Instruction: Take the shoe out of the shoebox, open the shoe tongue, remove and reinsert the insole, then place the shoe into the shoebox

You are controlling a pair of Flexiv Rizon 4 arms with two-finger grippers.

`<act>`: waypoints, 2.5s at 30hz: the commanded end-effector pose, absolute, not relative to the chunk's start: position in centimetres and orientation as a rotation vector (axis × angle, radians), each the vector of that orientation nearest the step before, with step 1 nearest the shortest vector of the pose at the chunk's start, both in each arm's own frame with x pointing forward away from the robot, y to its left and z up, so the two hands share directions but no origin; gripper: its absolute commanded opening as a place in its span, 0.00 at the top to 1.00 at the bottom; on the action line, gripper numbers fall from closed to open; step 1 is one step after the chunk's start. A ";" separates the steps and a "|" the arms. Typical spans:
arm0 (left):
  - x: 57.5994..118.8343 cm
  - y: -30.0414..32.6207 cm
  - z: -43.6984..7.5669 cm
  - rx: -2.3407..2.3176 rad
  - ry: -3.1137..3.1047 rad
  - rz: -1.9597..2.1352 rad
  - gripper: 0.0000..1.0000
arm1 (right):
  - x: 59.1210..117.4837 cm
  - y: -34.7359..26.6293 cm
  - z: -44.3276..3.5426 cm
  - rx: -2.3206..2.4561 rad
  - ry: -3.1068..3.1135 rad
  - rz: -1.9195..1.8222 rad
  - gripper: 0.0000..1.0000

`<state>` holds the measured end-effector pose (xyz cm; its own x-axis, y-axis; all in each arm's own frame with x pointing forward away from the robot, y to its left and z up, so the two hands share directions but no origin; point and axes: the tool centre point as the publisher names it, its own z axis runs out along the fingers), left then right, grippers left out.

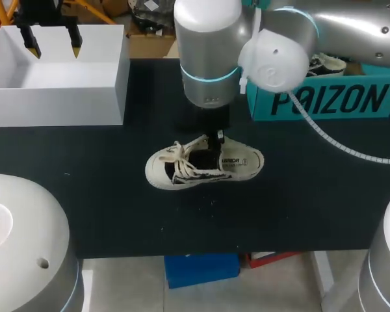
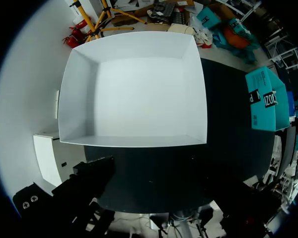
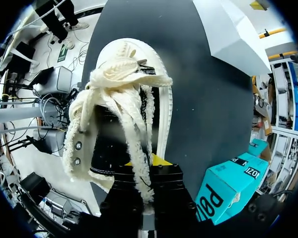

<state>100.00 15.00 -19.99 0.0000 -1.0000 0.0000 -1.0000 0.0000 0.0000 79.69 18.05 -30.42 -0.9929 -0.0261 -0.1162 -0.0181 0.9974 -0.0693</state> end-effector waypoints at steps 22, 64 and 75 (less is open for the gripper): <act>100.0 15.0 -20.0 -2.222 2.221 0.000 0.00 | 83.7 22.8 -38.7 0.057 3.001 -0.049 0.56; 100.0 15.0 -20.0 -2.222 2.221 0.000 0.00 | 81.7 19.5 -31.0 0.029 3.051 0.689 0.00; 100.0 15.0 -20.0 -2.222 2.221 0.000 0.00 | 81.7 19.5 -31.0 0.029 3.051 0.689 0.00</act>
